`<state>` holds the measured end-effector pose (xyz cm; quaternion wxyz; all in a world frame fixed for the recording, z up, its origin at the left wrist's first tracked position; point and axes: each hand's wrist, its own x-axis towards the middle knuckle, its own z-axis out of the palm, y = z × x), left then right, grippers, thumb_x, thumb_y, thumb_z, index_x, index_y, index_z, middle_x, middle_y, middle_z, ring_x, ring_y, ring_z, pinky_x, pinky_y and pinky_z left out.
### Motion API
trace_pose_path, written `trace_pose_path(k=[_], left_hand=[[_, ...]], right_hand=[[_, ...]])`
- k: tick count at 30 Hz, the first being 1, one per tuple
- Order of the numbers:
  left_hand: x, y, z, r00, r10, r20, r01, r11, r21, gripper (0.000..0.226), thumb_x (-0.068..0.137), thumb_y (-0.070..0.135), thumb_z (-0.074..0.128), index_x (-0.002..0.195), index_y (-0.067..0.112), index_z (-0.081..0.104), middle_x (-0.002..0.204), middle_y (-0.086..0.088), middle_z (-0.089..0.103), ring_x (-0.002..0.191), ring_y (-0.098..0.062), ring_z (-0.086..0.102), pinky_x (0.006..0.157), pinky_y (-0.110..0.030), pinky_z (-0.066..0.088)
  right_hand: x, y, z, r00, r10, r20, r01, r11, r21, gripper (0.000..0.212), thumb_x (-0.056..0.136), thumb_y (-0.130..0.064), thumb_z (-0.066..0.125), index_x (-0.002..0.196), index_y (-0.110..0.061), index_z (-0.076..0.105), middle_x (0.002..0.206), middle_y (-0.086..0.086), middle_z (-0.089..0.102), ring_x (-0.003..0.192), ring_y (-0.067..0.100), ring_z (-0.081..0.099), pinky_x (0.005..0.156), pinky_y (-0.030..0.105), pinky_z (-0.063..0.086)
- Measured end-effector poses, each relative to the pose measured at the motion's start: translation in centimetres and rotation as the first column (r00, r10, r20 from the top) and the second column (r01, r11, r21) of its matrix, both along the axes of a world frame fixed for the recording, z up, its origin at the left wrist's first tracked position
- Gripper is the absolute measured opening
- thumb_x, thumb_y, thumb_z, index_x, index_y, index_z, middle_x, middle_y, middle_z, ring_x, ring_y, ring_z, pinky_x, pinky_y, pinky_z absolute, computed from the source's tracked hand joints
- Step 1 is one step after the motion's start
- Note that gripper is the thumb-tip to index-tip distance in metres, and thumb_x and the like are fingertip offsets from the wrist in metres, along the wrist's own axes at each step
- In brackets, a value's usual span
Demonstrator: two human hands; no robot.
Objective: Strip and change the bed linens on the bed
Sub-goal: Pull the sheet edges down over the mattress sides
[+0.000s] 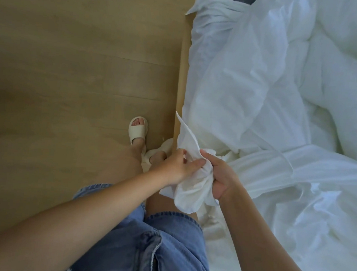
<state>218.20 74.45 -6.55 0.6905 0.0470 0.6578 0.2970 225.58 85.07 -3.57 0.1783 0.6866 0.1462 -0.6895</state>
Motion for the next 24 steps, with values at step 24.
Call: trace_pose_path(k=[24], left_hand=[[-1.9,1.8,0.8,0.998,0.037,-0.055,-0.029,0.991,0.132,0.032,0.097,0.032,0.049,0.076,0.008,0.055,0.073,-0.005,0.055,0.069,-0.015,0.05,0.068,-0.03,0.041]], right_hand=[[-0.3,-0.3,0.2,0.991,-0.135,-0.021,0.136,0.981,0.139,0.033,0.09,-0.024,0.062,0.109,0.003,0.064,0.103,0.021,0.07,0.089,0.031,0.07,0.07,0.04,0.059]])
